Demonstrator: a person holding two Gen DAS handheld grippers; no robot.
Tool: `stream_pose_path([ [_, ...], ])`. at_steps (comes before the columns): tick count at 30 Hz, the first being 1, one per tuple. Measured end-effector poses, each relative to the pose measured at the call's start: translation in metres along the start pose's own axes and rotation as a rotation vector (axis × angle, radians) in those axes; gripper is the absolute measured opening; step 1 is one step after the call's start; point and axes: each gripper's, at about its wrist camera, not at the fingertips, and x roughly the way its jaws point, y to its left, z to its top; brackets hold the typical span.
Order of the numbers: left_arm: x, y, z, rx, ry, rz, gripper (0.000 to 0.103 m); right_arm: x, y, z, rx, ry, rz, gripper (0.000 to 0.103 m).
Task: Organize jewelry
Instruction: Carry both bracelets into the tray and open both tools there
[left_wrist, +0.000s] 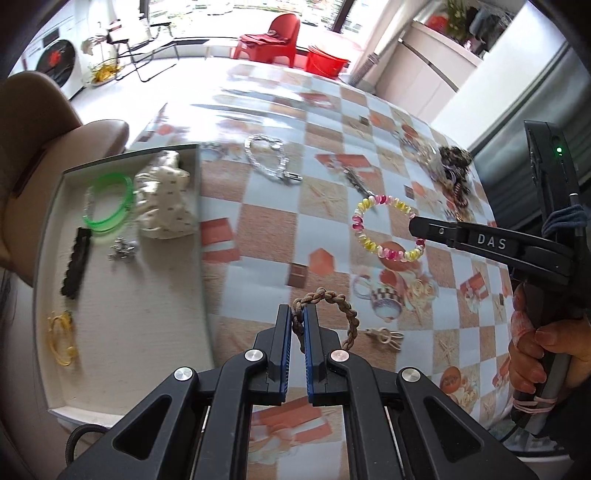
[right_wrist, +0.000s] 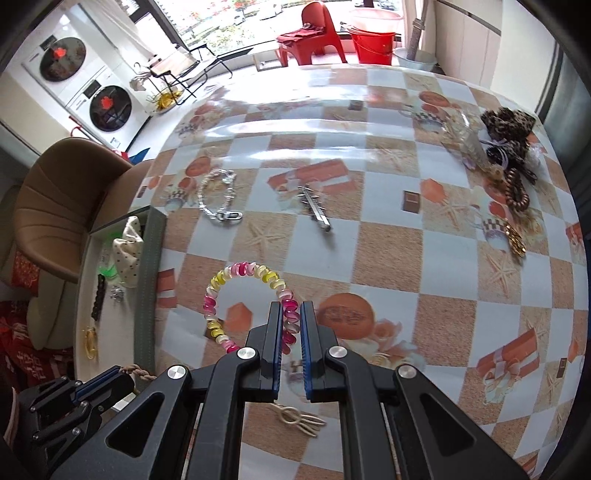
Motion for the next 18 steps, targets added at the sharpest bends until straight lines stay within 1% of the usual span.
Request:
stream_pose_path([
  [12,-0.028,0.059,-0.01,-0.106,-0.051,0.057,0.01,0.006,0.078,0.01,-0.127,0.006,0.077,0.01],
  [18,-0.039,0.086,-0.017,-0.155,-0.069,0.086,0.01,0.013,0.11,0.009,-0.176,0.021,0.106,0.01],
])
